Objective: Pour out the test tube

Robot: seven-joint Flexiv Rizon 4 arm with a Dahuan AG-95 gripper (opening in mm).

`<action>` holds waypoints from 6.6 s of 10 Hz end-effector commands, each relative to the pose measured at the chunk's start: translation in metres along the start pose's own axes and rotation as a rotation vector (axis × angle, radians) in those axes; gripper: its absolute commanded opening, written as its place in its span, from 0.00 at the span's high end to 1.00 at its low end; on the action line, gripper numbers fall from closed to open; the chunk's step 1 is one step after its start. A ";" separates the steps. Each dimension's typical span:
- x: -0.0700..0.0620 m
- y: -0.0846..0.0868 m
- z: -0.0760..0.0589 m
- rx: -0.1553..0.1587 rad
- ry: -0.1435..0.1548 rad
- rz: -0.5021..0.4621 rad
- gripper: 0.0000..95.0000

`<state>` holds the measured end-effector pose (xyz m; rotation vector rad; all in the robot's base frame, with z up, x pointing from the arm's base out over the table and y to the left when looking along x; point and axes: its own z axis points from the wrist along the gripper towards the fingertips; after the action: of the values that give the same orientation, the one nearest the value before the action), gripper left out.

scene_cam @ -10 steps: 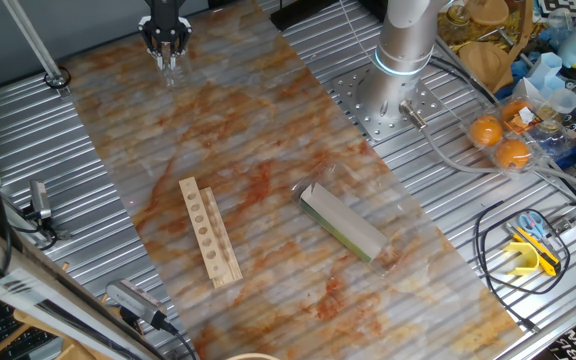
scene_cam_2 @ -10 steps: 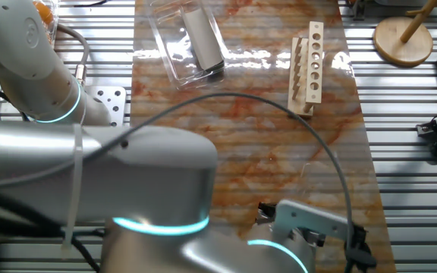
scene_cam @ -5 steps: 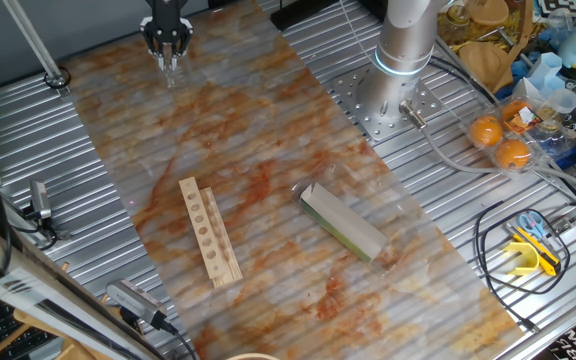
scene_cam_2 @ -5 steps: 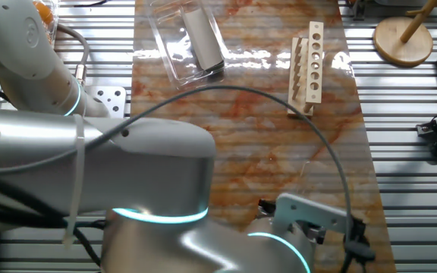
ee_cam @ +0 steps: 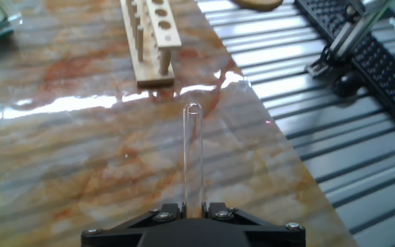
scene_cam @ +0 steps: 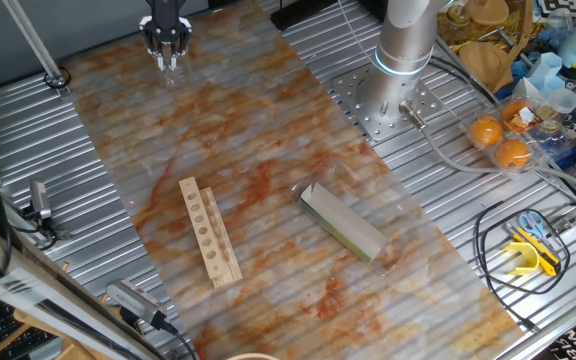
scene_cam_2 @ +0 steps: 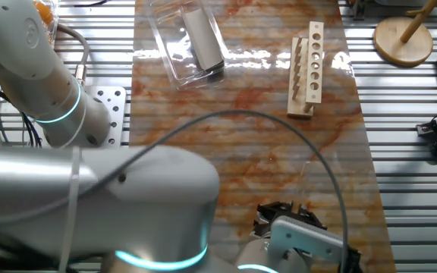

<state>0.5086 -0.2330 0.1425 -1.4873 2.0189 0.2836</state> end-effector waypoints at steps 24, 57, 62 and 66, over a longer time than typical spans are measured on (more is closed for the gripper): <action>-0.020 0.006 -0.002 -0.004 0.205 0.035 1.00; -0.054 -0.001 -0.045 -0.053 0.717 -0.255 1.00; -0.055 -0.001 -0.045 -0.064 0.730 -0.302 1.00; -0.052 -0.002 -0.046 -0.091 0.754 -0.412 1.00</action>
<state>0.5053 -0.2148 0.2098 -2.2324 2.1816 -0.4030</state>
